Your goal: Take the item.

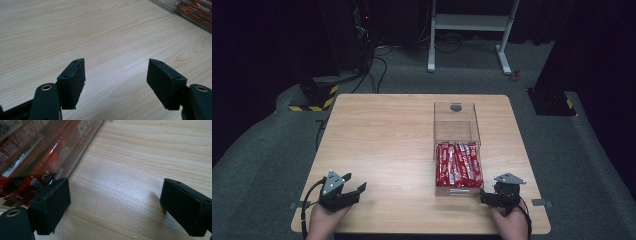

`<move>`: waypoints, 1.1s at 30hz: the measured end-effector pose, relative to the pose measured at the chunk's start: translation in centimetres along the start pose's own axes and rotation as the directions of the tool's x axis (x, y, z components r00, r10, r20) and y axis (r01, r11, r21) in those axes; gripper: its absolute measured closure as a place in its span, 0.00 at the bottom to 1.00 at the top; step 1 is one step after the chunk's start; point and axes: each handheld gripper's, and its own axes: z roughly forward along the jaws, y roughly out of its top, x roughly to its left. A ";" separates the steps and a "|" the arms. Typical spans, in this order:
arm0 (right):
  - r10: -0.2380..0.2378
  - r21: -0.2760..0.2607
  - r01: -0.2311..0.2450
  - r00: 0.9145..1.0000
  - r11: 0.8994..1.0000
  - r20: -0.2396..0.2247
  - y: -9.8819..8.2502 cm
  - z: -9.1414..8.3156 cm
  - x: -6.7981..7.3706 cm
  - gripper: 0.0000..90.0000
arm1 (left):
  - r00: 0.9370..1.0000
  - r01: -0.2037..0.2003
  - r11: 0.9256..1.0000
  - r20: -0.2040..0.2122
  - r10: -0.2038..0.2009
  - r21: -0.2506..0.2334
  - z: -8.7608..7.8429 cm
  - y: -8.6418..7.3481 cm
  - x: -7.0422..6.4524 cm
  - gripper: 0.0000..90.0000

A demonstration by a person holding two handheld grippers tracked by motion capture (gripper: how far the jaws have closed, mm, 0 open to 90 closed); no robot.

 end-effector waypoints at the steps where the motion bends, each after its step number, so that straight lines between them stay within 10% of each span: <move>1: 0.000 0.000 0.000 1.000 1.000 0.000 0.0 0.0 0.0 0.10 | 1.000 0.002 1.000 0.004 -0.002 0.000 0.0 0.1 -0.1 0.35; 33: -0.003 0.000 0.003 1.000 1.000 -0.003 0.0 0.0 0.0 0.11 | 0.997 -0.034 0.999 0.068 0.035 -0.015 1.4 2.2 -3.4 0.33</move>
